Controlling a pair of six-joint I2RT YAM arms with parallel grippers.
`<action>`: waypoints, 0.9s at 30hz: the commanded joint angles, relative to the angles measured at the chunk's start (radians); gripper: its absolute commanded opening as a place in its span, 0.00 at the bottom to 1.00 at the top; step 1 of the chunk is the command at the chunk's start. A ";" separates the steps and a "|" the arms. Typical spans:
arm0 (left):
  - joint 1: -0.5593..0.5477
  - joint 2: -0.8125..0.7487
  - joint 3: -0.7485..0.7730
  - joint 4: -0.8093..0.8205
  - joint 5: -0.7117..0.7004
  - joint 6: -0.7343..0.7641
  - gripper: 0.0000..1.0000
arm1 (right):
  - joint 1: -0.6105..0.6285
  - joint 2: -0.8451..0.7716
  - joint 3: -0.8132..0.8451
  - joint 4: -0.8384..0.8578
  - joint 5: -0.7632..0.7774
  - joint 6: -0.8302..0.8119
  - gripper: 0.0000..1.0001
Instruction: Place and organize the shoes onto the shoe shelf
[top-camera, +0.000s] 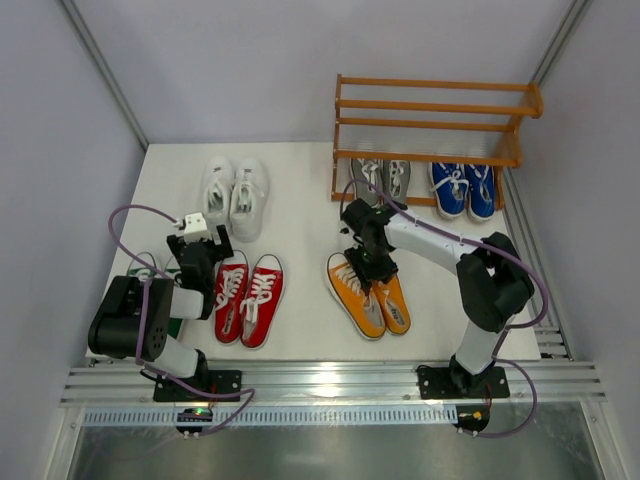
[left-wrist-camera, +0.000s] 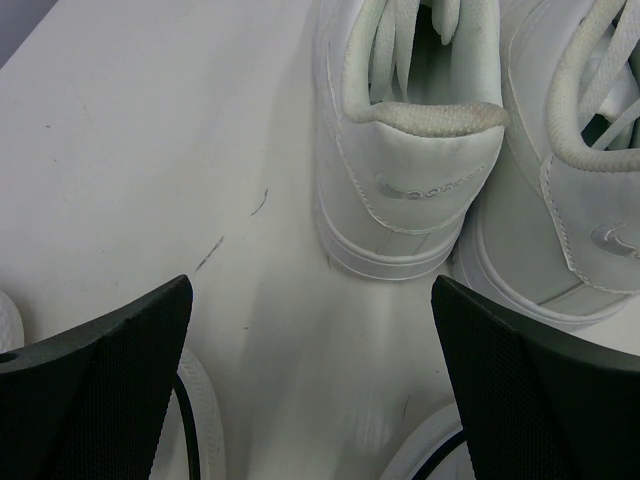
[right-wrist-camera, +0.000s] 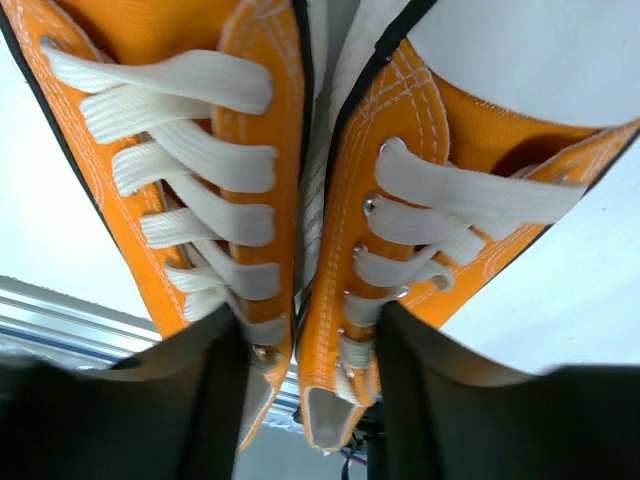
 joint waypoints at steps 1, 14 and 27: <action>0.002 -0.014 0.018 0.057 -0.010 -0.005 1.00 | 0.000 -0.023 0.016 0.054 -0.013 0.027 0.54; 0.000 -0.015 0.018 0.054 -0.010 -0.005 1.00 | 0.045 -0.119 -0.019 0.045 -0.041 0.288 0.91; 0.000 -0.018 0.018 0.043 -0.010 -0.006 1.00 | 0.063 -0.097 -0.125 0.098 -0.067 0.354 0.66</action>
